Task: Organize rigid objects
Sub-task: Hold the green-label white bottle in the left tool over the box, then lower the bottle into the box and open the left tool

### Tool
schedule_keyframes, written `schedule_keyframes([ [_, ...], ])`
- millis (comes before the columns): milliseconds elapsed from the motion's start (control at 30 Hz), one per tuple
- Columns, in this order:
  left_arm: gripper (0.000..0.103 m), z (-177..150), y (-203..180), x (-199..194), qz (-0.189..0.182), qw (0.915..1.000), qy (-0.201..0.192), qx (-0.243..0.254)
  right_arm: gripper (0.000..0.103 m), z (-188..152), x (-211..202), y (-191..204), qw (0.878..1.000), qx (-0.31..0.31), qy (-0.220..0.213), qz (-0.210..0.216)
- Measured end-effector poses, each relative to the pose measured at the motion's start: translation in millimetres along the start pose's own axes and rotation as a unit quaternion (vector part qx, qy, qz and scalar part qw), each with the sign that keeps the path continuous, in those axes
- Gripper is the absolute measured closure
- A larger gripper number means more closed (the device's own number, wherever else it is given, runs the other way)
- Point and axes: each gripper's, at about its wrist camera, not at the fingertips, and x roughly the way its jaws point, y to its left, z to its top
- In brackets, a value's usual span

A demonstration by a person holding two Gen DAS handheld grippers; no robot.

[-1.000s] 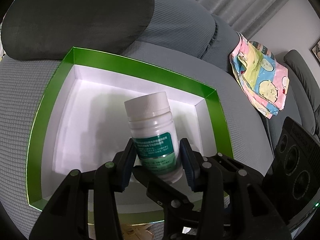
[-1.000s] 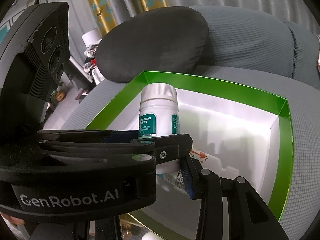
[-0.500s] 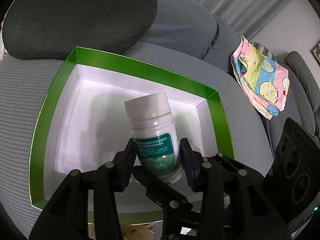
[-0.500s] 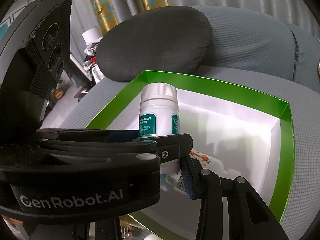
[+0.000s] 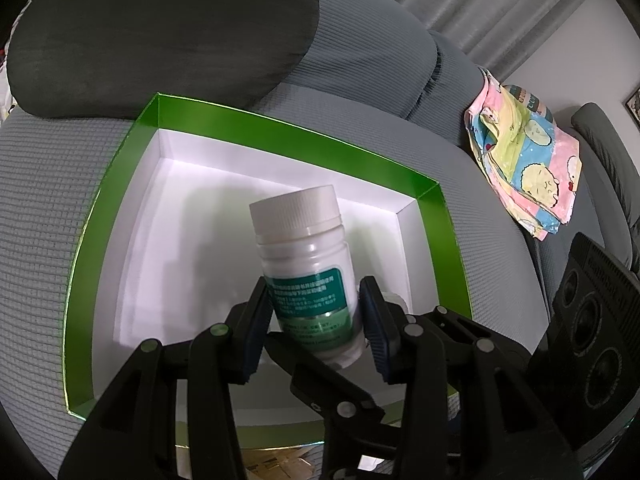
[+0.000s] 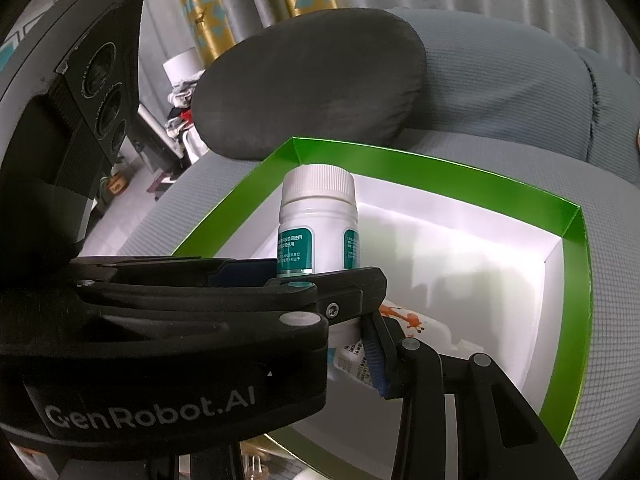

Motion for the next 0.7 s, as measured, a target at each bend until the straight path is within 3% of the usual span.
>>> schedule_keyframes([
  [533, 0.057, 1.1, -5.1, -1.3, 0.014, 0.9999, -0.001, 0.002, 0.061, 1.3, 1.8, 0.3, 1.000, 0.010, 0.005, -0.008],
  [633, 0.043, 1.7, -4.9, -3.4, 0.021, 0.9998, -0.007, 0.000, 0.061, 1.2, 0.4, 0.4, 1.000, 0.014, 0.004, -0.016],
  [700, 0.024, 2.7, -3.9, -7.0, 0.023, 0.9996, -0.013, -0.006, 0.059, 0.9, -2.1, -0.7, 1.000, 0.016, 0.003, -0.017],
])
